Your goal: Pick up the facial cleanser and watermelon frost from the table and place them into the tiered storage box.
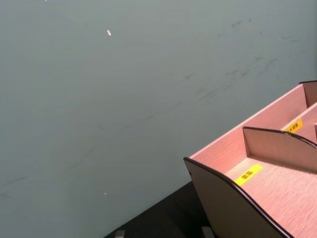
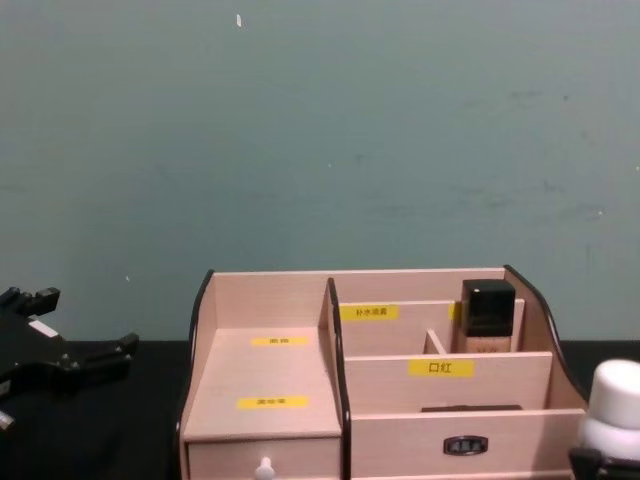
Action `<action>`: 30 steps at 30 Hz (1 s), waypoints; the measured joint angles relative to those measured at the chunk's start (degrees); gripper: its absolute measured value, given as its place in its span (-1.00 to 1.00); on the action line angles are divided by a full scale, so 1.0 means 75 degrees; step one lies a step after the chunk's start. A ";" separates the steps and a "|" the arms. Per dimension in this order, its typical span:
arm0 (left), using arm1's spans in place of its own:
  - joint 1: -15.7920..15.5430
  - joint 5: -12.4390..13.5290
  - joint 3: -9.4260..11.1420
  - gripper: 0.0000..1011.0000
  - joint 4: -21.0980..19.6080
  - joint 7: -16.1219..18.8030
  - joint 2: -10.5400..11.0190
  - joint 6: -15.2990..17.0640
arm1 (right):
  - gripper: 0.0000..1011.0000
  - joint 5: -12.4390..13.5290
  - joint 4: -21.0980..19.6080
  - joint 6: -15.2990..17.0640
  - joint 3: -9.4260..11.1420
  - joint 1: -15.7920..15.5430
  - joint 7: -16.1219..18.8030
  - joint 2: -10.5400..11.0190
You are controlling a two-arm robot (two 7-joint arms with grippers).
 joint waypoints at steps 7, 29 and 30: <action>0.0000 -0.0001 0.0000 0.98 0.0000 0.0000 0.0000 0.0000 | 0.22 0.0005 -0.0006 -0.0004 0.0000 -0.0004 -0.0003 0.0004; 0.0000 0.0000 0.0000 0.98 0.0000 0.0000 0.0000 0.0000 | 0.22 0.0011 -0.0186 -0.0029 0.0171 -0.0117 0.0025 -0.0036; 0.0000 0.0000 0.0000 0.98 0.0000 0.0000 0.0001 0.0000 | 0.22 0.0013 -0.0217 -0.0027 0.0191 -0.0128 0.0027 -0.0036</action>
